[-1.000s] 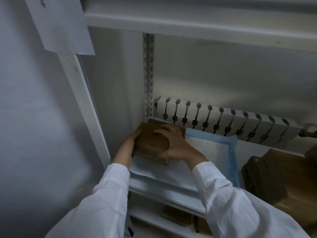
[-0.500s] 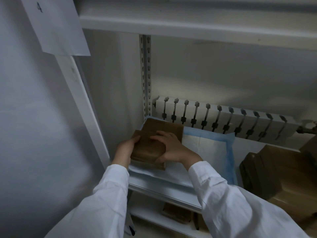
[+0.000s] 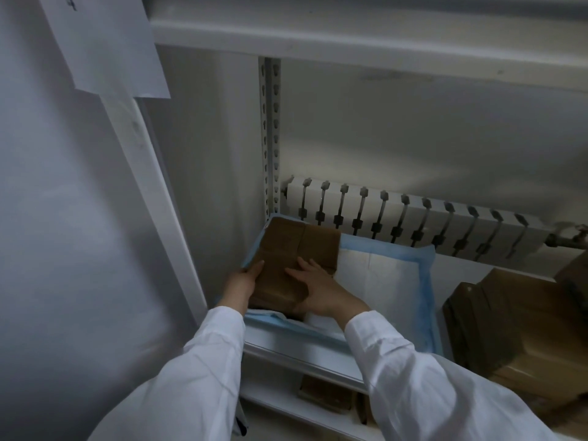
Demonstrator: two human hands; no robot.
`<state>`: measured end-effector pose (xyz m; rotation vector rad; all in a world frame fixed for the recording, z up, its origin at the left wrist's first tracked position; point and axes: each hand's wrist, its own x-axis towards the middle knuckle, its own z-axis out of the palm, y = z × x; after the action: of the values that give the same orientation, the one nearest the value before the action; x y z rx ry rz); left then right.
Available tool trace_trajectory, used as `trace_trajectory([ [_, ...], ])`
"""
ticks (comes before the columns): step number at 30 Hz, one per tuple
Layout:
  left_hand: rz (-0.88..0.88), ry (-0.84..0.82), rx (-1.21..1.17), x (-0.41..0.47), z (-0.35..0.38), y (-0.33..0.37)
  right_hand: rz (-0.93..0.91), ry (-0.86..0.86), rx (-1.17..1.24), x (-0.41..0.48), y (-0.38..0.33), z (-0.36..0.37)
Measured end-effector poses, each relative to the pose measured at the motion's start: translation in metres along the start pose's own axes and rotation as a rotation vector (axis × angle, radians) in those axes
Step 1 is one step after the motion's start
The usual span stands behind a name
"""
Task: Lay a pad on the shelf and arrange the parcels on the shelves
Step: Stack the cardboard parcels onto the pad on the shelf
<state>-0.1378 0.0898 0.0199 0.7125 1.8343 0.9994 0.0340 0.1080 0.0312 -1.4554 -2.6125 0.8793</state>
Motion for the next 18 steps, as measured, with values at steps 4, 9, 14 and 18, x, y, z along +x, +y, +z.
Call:
trace_trajectory([
  [4,-0.025,0.005,0.179,0.003,0.002,0.004,0.016,-0.030,-0.040,0.004,0.002,0.005],
  [9,0.156,0.128,0.333,-0.001,0.008,0.011,0.017,-0.005,-0.003,0.001,0.001,0.003],
  [14,0.345,0.262,0.598,-0.014,0.023,0.028,-0.025,0.171,0.180,-0.018,-0.008,-0.012],
  [18,0.604,0.202,0.579,-0.029,0.046,0.048,0.013,0.412,0.320,-0.040,-0.013,-0.031],
])
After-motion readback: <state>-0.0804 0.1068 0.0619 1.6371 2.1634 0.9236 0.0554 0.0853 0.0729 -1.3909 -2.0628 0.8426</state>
